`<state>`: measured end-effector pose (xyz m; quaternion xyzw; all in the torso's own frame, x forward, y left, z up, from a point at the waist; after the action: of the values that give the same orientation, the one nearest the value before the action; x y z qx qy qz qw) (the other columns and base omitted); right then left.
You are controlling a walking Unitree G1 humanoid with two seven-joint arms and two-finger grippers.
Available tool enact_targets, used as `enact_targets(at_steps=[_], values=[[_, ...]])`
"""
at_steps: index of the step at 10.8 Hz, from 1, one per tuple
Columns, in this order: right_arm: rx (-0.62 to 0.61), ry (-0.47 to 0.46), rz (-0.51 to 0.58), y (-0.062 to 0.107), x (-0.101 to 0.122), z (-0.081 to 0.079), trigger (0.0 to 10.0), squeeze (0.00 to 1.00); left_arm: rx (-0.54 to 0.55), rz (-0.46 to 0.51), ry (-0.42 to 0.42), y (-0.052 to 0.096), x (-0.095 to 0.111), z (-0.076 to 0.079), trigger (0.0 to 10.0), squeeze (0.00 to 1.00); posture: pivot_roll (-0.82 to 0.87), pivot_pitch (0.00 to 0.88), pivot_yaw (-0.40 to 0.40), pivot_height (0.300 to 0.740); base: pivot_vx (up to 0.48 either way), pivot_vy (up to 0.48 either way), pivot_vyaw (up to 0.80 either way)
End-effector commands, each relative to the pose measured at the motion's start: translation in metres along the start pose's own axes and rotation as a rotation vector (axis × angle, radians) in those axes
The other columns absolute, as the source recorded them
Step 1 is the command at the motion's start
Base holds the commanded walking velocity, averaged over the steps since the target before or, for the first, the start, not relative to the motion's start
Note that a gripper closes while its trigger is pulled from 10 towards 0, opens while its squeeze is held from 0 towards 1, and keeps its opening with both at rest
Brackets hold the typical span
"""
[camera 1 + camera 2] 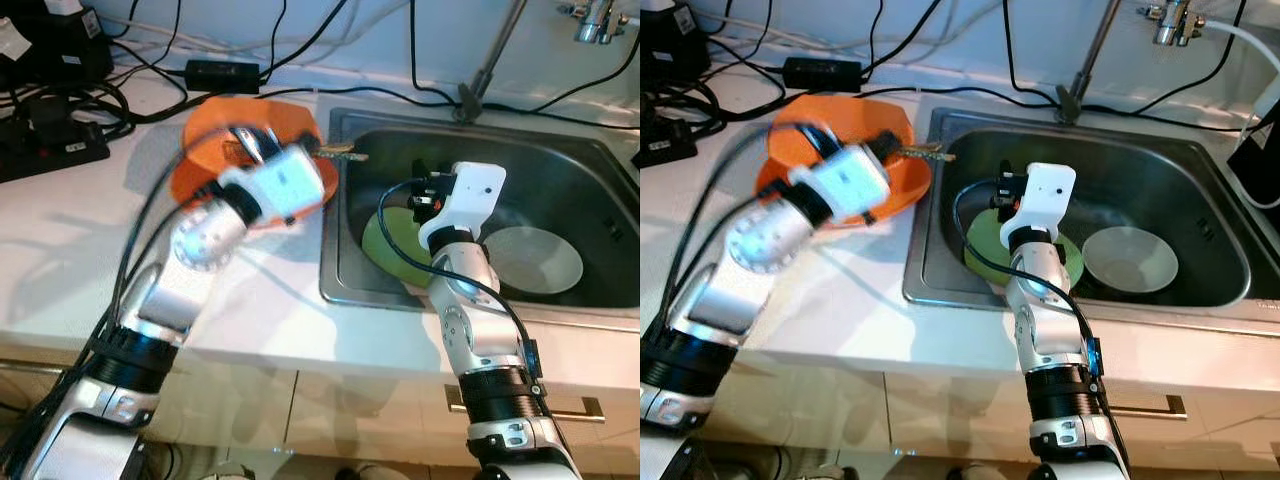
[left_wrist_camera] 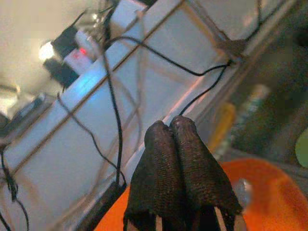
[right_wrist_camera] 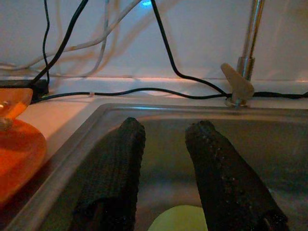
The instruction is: Kitchen organization
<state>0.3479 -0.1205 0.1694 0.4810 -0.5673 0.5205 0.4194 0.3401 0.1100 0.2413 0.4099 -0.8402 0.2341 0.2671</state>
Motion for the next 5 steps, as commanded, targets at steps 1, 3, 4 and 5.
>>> enact_targets(at_steps=[1, 3, 4, 5], values=[[-0.013, 0.002, -0.011, 0.001, -0.002, 0.004, 10.0, 0.0, -0.032, 0.015, 0.08, -0.002, 0.009, -0.004, 3.1, 0.0, -0.01, 0.064, -0.095, 0.74, 0.0, 0.0, 0.0], [-0.011, 0.002, -0.015, 0.001, -0.003, 0.004, 10.0, 0.0, -0.025, 0.016, 0.17, 0.0, 0.014, -0.016, 10.0, 0.0, 0.0, 0.063, -0.096, 0.74, 0.0, 0.0, 0.0], [-0.009, 0.002, -0.016, 0.001, -0.003, 0.003, 10.0, 0.0, -0.007, 0.019, 0.212, 0.0, 0.02, -0.028, 10.0, 0.0, 0.0, 0.063, -0.097, 0.74, 0.0, 0.0, 0.0], [-0.006, 0.002, -0.019, 0.0, -0.004, 0.002, 10.0, 0.0, -0.002, 0.029, 0.256, -0.001, 0.027, -0.039, 10.0, 0.0, 0.0, 0.063, -0.098, 0.74, 0.0, 0.0, 0.0]])
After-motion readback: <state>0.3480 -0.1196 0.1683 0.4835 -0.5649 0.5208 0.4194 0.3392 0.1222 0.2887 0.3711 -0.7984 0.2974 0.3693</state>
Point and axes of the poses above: a point about 5 cm out from each wrist's last joint towards the gripper, its own y axis pointing back from the gripper into the wrist, its own x axis along the axis of the wrist's last joint, z = x × y, the point moved 1 cm from there along -y, pointing out of the wrist towards the gripper, and after that the axes turned 1 degree about y, right-handed, at the moved point
